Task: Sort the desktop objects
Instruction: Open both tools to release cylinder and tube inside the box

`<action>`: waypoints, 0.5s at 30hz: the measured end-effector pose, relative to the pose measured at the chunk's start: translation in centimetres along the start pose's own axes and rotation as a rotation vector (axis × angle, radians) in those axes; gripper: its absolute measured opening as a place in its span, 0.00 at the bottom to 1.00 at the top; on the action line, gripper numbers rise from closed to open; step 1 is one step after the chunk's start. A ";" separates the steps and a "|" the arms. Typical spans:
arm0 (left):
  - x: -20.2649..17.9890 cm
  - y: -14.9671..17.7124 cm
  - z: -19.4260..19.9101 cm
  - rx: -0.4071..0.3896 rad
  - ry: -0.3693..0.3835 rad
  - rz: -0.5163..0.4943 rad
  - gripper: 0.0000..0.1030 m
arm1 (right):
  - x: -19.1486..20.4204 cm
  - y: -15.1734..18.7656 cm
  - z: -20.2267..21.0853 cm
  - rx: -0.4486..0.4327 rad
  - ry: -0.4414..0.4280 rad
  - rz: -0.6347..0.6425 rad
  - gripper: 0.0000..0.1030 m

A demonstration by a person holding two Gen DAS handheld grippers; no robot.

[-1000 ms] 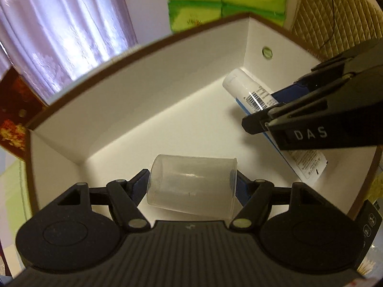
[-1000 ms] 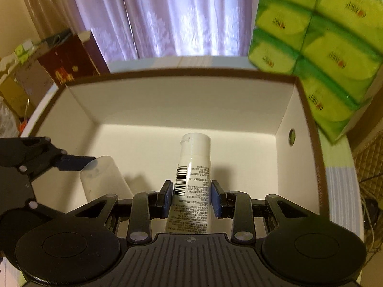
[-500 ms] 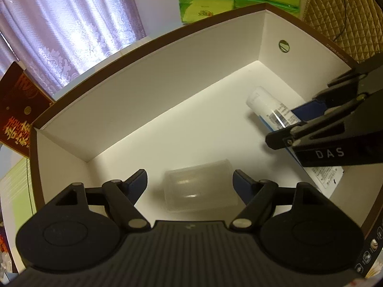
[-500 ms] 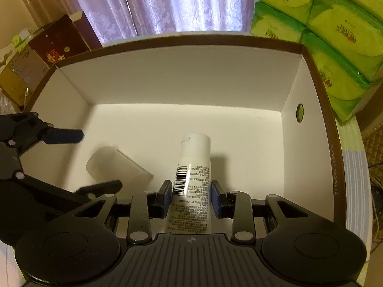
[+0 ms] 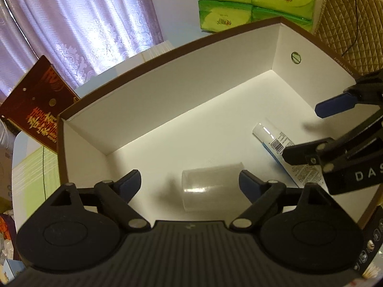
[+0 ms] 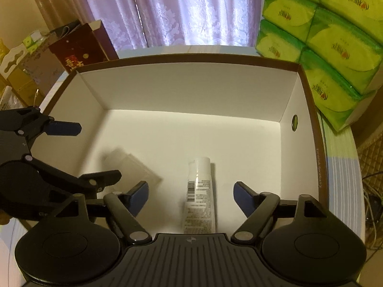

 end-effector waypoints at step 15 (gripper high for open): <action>0.4 0.8 4.0 -0.028 -0.028 0.051 0.86 | 1.8 1.2 3.1 -0.041 0.000 0.011 0.81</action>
Point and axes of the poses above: each gripper's, at about its wrist camera, not at the fingertips, and z roughly against the way its jaws point, x to its left, y to its underside, the point moved 1 cm from there along -z, roughly the way its jaws point, and after that the axes turned 14 degrees about -y, right-handed, at the moved point
